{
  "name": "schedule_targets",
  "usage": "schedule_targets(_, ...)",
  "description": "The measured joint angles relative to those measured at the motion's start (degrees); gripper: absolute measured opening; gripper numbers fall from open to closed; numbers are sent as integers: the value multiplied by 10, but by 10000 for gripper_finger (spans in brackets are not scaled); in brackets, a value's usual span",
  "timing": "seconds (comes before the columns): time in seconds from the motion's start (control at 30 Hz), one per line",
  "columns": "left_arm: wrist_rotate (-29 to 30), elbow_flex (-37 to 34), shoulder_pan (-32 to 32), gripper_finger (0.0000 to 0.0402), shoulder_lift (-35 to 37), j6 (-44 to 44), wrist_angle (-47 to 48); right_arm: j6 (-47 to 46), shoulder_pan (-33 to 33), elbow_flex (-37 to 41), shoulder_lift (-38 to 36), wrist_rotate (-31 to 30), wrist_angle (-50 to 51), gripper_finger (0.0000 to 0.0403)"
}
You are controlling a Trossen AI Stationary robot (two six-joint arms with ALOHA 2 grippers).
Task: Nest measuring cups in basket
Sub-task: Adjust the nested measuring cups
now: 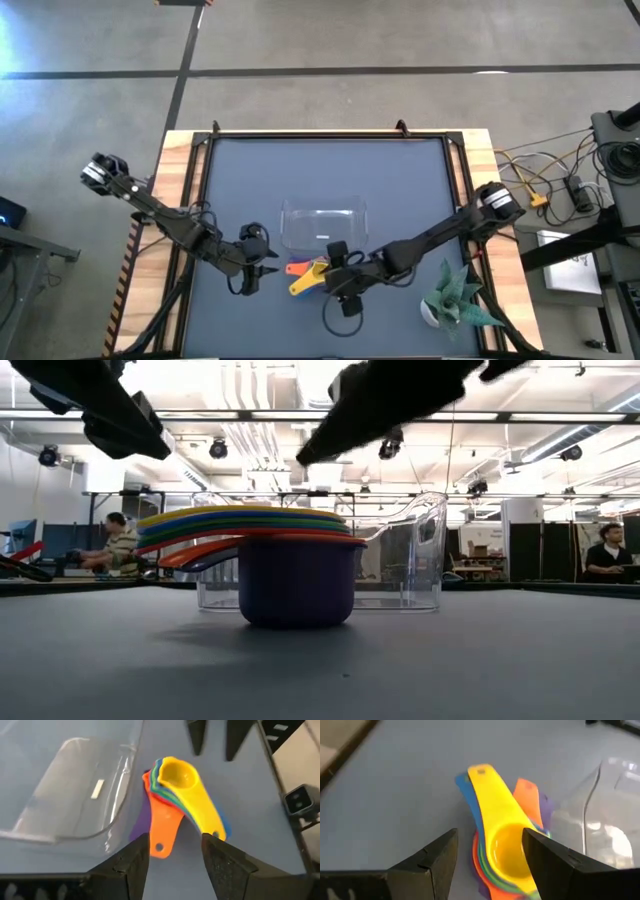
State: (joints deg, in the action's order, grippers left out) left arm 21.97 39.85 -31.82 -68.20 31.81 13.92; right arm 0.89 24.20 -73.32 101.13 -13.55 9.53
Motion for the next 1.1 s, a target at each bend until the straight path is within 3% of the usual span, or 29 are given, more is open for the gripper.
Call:
schedule_targets(0.43, 26, -1, -14, 162, 41, -11, 14, 11, 2, 23, -25, -2, -19, 210)
schedule_targets(1.1, 32, -1, -15, 162, 40, -9, 11, 11, 1, 28, -26, -7, -17, 210)
